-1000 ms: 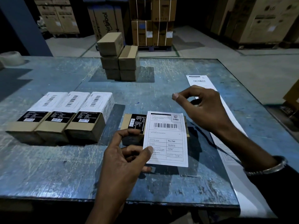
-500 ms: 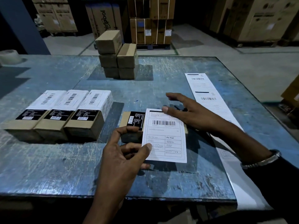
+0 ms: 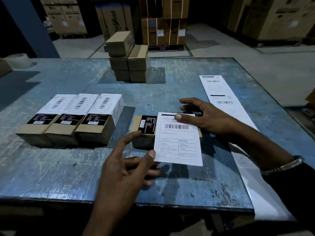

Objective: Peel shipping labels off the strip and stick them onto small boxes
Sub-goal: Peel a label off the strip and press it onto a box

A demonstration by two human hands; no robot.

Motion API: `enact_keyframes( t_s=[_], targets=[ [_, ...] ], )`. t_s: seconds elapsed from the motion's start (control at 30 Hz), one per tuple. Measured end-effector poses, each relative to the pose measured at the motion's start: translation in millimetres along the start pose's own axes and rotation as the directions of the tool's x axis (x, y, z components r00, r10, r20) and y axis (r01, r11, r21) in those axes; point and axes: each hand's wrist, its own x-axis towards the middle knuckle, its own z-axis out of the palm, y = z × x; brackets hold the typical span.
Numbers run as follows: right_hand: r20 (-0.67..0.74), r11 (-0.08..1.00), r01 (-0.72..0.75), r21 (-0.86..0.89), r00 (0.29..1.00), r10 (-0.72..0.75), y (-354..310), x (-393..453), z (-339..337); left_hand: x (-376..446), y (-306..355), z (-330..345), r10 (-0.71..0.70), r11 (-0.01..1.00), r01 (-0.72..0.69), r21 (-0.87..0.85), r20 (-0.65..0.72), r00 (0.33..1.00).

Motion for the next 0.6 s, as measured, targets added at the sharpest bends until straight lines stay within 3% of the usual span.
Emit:
enact_keyframes(
  t_s=[0.07,0.13,0.23,0.3,0.37,0.43,0.5,0.6],
  targets=[
    [-0.025,1.0,-0.019,0.017,0.999,0.02,1.5,1.2,-1.1,-1.6,3.4,-9.5,0.142,0.989,-0.134,0.065,-0.138,0.98],
    [-0.055,0.998,-0.028,0.058,0.998,0.032,2.5,1.9,1.8,6.4,10.4,-18.4,0.349,0.93,-0.306,0.202,-0.235,0.907],
    [-0.156,0.995,-0.045,0.094,0.986,0.059,-2.3,-0.4,2.3,40.8,18.4,-22.2,0.541,0.801,-0.459,0.385,-0.137,0.83],
    [-0.193,0.993,-0.121,-0.01,0.974,0.117,-8.2,-5.4,-5.2,72.1,26.2,-17.9,0.474,0.744,-0.414,0.525,0.024,0.88],
    [-0.114,0.978,-0.186,-0.098,0.978,0.175,-11.5,-11.4,-15.7,98.4,35.5,-11.5,0.204,0.735,-0.277,0.619,0.188,0.961],
    [0.032,0.964,-0.196,-0.177,0.978,0.205,-15.3,-17.5,-21.7,112.3,36.7,-6.4,-0.026,0.718,-0.209,0.664,0.325,0.945],
    [0.135,0.957,-0.171,-0.236,0.969,0.207,-17.0,-19.6,-23.8,116.2,31.9,-3.6,-0.071,0.736,-0.228,0.638,0.407,0.911],
    [0.177,0.955,-0.142,-0.262,0.965,0.192,-16.8,-18.5,-23.6,117.6,26.6,-5.4,-0.024,0.832,-0.208,0.515,0.408,0.913]
  ],
)
